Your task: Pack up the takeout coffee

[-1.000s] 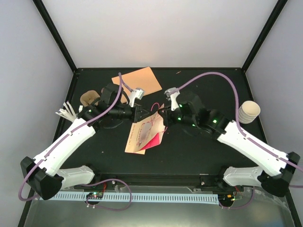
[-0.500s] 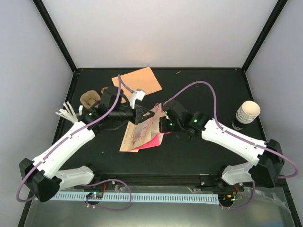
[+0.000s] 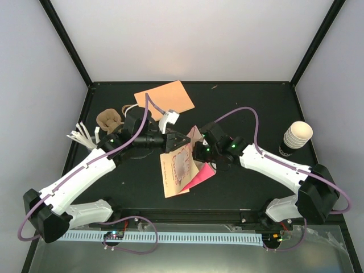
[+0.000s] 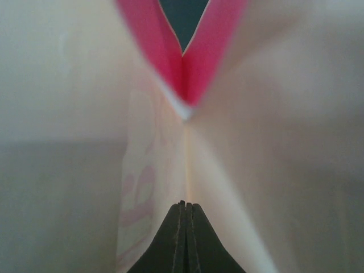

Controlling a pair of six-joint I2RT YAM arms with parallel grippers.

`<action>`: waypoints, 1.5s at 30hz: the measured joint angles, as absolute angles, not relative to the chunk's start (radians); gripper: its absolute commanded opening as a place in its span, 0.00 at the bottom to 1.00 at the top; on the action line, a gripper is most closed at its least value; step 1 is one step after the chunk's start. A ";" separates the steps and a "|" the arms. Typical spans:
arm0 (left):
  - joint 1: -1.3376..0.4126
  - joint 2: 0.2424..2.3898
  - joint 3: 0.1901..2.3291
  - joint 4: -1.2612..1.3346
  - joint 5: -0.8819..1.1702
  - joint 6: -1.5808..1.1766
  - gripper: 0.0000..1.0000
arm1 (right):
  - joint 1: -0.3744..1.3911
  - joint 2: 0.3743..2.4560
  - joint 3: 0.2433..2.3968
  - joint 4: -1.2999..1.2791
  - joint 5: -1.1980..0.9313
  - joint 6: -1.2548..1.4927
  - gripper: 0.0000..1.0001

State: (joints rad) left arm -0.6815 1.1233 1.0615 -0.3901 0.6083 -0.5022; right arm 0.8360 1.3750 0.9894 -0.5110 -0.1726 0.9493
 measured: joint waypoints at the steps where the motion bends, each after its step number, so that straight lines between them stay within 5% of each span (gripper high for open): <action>1: -0.683 1.122 1.061 -0.387 0.609 -0.502 0.02 | 0.833 1.375 0.986 -0.503 -0.189 0.953 0.01; 45: -0.690 1.178 1.193 -0.408 0.628 -0.413 0.02 | 0.913 1.404 0.981 -0.451 -0.297 0.794 0.01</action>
State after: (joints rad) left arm -0.6895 1.1782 1.1931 -0.4084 0.6277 -0.4126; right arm 0.9134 1.4036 0.9813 -0.4515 -0.2966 0.7944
